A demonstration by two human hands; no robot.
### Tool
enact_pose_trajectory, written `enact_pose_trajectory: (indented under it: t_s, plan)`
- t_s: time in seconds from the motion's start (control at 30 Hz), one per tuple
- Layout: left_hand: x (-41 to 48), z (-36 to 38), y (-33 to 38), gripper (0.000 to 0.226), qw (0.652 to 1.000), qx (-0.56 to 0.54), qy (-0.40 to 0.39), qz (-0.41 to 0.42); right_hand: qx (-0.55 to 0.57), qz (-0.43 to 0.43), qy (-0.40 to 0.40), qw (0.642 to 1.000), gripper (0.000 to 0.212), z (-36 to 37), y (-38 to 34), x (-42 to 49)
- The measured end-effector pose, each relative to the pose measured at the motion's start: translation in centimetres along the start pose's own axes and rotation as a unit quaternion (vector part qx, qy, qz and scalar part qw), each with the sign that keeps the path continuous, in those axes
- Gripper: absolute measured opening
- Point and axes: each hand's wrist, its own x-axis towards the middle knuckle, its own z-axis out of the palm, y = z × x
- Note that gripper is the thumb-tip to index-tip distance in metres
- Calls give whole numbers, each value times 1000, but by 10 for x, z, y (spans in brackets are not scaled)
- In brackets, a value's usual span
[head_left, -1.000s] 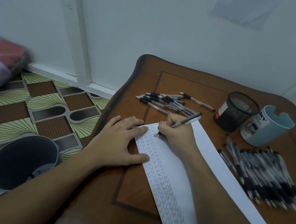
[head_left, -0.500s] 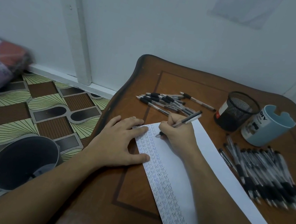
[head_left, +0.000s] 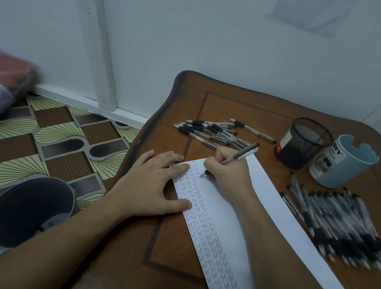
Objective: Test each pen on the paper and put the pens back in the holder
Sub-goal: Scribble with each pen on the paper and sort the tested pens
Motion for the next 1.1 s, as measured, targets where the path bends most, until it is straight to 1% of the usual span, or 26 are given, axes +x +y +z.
enact_pose_trajectory:
  t_s: [0.3, 0.53, 0.63, 0.7, 0.77, 0.83, 0.87, 0.93, 0.97, 1.03, 1.1]
  plan:
    - [0, -1, 1, 100, 1000, 3, 3, 2, -2, 6, -2, 1000, 45, 0, 2, 1]
    - [0, -1, 1, 99, 1000, 3, 0, 2, -3, 10, 4, 1000, 43, -1, 7, 2]
    - [0, -1, 1, 100, 1000, 2, 3, 3, -30, 3, 14, 999, 45, 1, 5, 3]
    - [1, -1, 1, 100, 1000, 3, 1, 4, 3, 23, 44, 999, 40, -1, 1, 4]
    - [1, -2, 1, 101, 1000, 4, -3, 3, 83, 63, 88, 991, 35, -4, -4, 7]
    - [1, -3, 1, 102, 1000, 7, -9, 2, 139, 94, 103, 980, 35, -10, -9, 8]
    - [1, -3, 2, 102, 1000, 7, -10, 2, 163, 104, 100, 976, 36, -12, -11, 7]
    - [1, -3, 2, 103, 1000, 9, -14, 0, 200, 120, 91, 968, 52, -15, -14, 7]
    - [1, -3, 2, 103, 1000, 13, -16, 0, 200, 120, 94, 968, 54, -16, -14, 8]
    - [0, -2, 2, 105, 1000, 17, -13, 1, 179, 105, 103, 973, 42, -18, -18, 7]
    - [-1, -2, 1, 112, 1000, 20, -11, 5, 149, 83, 95, 981, 32, -21, -25, 6]
